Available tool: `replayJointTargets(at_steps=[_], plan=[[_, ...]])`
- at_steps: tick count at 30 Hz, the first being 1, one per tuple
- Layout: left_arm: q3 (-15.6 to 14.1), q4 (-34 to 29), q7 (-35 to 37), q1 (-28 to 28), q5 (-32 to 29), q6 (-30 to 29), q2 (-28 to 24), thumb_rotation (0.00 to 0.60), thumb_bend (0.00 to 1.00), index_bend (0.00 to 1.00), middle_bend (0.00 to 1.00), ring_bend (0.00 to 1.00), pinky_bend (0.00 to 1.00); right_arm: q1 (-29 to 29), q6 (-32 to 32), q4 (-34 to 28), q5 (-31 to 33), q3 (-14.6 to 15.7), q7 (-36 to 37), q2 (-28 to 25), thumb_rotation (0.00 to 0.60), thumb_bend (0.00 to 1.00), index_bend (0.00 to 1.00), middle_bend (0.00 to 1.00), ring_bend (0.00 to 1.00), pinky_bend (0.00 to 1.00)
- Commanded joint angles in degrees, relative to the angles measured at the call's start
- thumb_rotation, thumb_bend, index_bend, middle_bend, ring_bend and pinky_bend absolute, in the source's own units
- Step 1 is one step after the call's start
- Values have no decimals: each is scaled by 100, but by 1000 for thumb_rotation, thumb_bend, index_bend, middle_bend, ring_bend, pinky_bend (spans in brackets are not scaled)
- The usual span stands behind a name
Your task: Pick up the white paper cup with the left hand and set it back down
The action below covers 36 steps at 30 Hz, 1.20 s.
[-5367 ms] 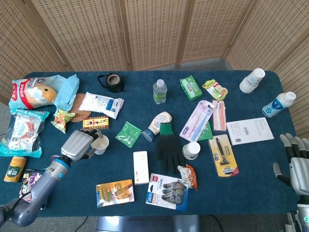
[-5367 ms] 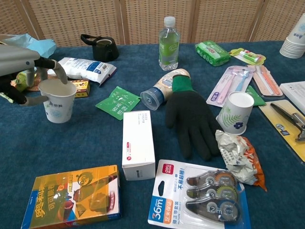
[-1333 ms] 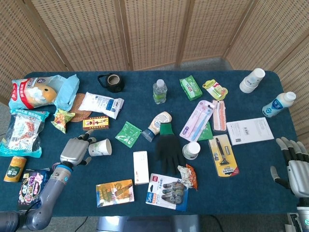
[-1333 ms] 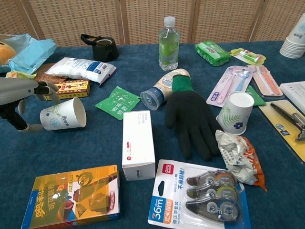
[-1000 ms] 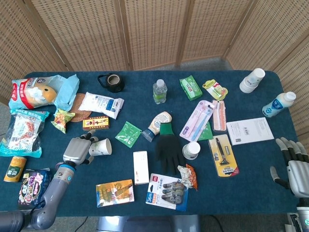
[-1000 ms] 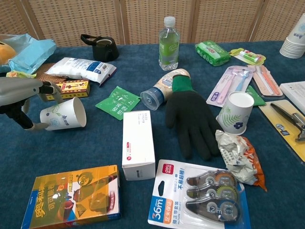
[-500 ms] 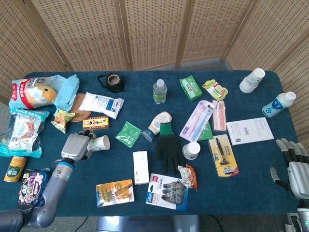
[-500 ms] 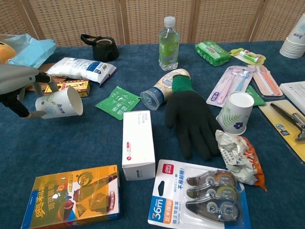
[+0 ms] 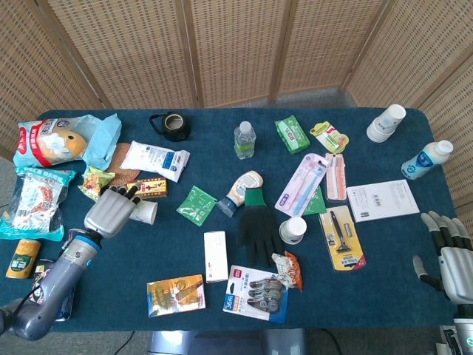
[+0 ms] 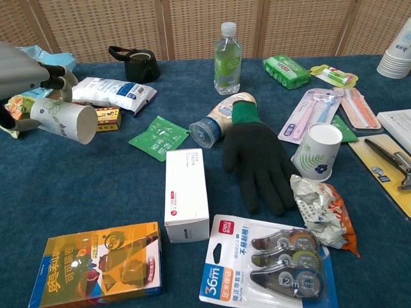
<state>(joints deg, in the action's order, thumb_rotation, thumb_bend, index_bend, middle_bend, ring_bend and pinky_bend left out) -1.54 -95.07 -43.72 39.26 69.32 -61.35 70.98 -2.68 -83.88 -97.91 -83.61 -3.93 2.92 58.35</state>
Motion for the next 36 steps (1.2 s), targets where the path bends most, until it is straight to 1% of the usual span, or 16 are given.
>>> replayJointTargets(at_steps=[1,6,18,27,32,34,36], plan=[[-160,128,-363,115,240,148,-92,600,436,410,168,304,466,3,0,9,8,0,11,2,600,470,2,0,0,0],[-298,319,-1020,170,560,134,-62,600,437,406,158,296,462,-8,33,41,30,-2,33,17,600,471,2,0,0,0],[-488,414,-2020,216,1150,181,7,600,436,423,101,212,410,-27,70,116,55,-14,124,45,600,471,1,0,0,0],[-533,534,-2406,187,1340,301,179,600,437,421,84,183,389,-32,65,131,38,-16,161,57,600,470,0,0,0,0],[-553,583,-2479,154,1413,361,269,600,436,424,71,168,385,-29,54,137,25,-13,172,59,600,470,1,0,0,0],[-550,596,-2487,136,1415,386,307,600,437,410,67,164,383,-28,50,137,22,-13,177,57,600,470,1,0,0,0],[-552,604,-2496,119,1421,415,340,600,436,366,57,154,380,-21,36,137,15,-11,180,53,600,470,1,0,0,0]])
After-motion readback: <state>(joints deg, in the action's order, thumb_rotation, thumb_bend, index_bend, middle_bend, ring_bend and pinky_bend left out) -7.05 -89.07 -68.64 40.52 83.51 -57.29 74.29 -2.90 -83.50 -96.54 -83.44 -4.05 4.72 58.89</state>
